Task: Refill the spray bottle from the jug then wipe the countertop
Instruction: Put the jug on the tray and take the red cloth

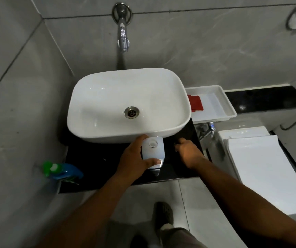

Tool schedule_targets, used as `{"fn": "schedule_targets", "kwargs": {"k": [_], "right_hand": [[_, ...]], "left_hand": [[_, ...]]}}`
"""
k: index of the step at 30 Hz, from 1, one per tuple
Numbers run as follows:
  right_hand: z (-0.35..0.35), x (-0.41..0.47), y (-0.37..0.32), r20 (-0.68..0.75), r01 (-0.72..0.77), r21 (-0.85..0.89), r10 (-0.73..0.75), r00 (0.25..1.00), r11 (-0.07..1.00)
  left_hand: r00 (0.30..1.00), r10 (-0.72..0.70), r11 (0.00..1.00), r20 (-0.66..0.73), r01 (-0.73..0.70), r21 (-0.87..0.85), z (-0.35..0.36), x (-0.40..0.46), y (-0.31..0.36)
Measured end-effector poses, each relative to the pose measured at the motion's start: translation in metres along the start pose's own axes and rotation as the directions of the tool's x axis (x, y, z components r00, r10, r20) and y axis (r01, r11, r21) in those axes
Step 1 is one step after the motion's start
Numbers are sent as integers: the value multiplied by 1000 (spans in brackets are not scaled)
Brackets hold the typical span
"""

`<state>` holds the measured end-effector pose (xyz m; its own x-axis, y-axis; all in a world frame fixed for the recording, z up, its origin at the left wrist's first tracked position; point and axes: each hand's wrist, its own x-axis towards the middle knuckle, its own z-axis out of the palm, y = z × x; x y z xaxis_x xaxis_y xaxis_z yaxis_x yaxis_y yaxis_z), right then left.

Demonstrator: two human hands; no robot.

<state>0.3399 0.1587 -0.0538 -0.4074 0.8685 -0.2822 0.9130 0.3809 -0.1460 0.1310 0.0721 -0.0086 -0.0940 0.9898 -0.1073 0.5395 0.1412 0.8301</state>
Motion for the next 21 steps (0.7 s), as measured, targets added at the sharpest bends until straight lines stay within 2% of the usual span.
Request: {"fn": "schedule_targets", "kwargs": {"k": [1,3,6,7,8,9,11,13,15,18,21], "right_hand": [[-1,-1,-1,-42,-38,45,40,998,998],[-5,-5,-7,-148,-75,317,127,981,946],[-32,-23,-25,-262,5,750,290,921,662],[-43,-29,-32,-272,68,828,293,916,556],[-54,-35,-39,-298,127,845,261,918,519],[-65,-40,-46,-345,198,813,177,922,548],[-89,-47,-61,-401,330,615,-77,913,716],[-104,-47,-73,-357,438,387,-305,883,812],[-110,-45,-83,-251,470,229,-415,875,852],[-111,-41,-93,-110,408,77,-399,910,909],[-115,-35,-100,-130,224,-111,-238,963,968]], "left_hand": [[1000,-2,1000,-1,2,-2,1,0,1],[1000,-14,1000,-7,14,-6,1,0,3],[999,-34,999,-6,34,-26,2,0,4],[999,-41,999,-1,40,-33,2,-1,4],[999,-43,998,6,43,-39,2,-1,5],[999,-37,998,10,37,-44,1,0,6],[1000,-22,999,18,23,-48,0,1,7],[999,-32,998,27,33,-58,-1,1,7],[998,-49,996,28,51,-73,1,0,5],[999,-41,993,20,43,-106,3,-2,3],[999,-34,994,13,36,-101,2,-2,3]]}}
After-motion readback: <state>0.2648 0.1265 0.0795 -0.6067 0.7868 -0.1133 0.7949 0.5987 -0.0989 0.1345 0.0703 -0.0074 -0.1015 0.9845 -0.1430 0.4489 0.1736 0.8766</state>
